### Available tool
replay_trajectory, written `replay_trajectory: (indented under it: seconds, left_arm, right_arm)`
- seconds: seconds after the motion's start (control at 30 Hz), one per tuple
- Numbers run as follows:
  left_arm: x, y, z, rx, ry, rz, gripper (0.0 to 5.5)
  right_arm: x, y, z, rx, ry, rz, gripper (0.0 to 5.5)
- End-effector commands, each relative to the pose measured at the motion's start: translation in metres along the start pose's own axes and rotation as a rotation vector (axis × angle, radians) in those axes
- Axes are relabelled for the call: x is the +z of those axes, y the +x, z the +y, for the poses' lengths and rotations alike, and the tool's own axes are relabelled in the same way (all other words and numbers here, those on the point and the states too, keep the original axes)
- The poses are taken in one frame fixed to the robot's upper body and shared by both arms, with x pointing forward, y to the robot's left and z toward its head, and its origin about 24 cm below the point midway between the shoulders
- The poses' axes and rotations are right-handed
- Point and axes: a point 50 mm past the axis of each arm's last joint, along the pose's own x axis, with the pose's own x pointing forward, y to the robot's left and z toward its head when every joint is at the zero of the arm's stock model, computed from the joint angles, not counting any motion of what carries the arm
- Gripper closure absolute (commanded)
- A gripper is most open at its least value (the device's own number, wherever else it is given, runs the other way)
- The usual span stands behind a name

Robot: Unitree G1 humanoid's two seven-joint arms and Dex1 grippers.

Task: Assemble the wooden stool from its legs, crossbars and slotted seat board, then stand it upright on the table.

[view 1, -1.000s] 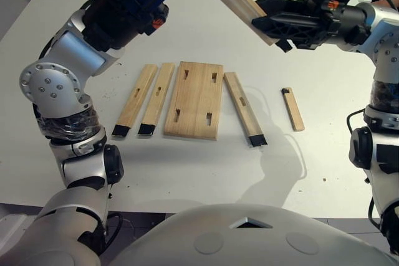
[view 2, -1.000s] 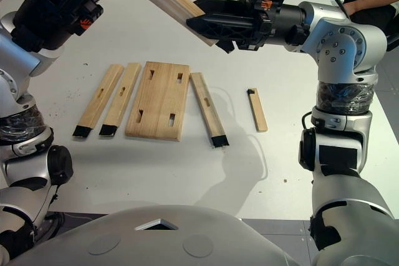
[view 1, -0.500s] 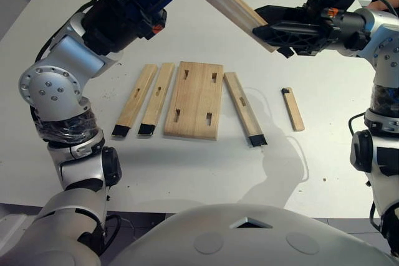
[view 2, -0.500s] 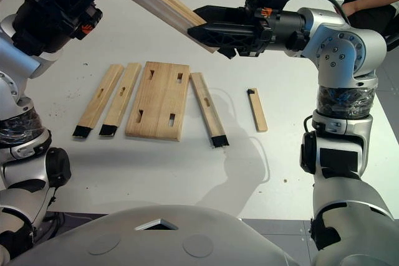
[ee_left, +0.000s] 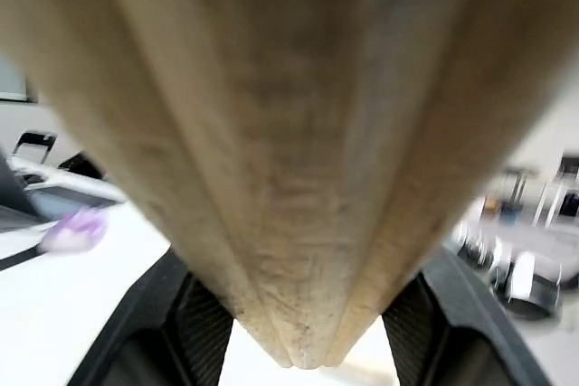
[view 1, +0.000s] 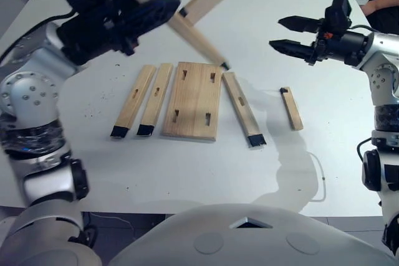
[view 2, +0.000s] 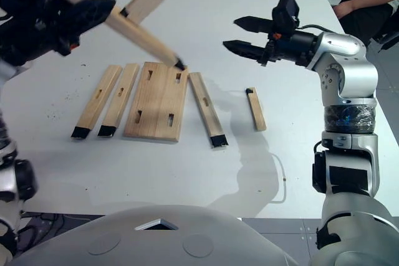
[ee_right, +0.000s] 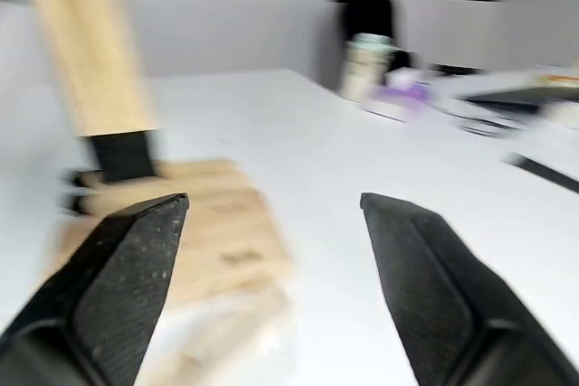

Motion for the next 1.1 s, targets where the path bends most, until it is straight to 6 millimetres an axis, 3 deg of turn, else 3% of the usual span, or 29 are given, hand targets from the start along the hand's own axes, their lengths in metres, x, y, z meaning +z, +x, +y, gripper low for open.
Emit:
replay_trajectory:
  seconds: [0.03,0.17,0.33,0.43,0.7,1.1]
  left_arm:
    - [0.0,-0.029,-0.001,-0.098,0.03,0.247,3.45]
    - [-0.009,-0.039,0.004,-0.205,0.062,0.43,3.45]
    - [-0.026,-0.042,0.011,-0.25,0.075,0.495,3.45]
    - [-0.031,-0.041,0.012,-0.249,0.086,0.489,3.45]
    - [-0.02,-0.032,0.014,-0.251,0.12,0.419,3.45]
    - [-0.043,-0.033,0.009,-0.222,0.1,0.41,3.45]
  right_arm:
    - [-0.019,-0.022,-0.014,-0.183,-0.012,0.029,1.99]
    - [-0.032,-0.028,-0.011,-0.228,-0.001,0.044,1.99]
    - [-0.033,-0.02,-0.011,-0.231,0.0,0.034,1.99]
    - [-0.034,-0.018,-0.012,-0.228,0.005,0.034,1.99]
    - [-0.037,-0.015,-0.013,-0.208,0.021,0.046,1.99]
    - [-0.033,-0.009,-0.02,-0.175,0.029,0.057,1.99]
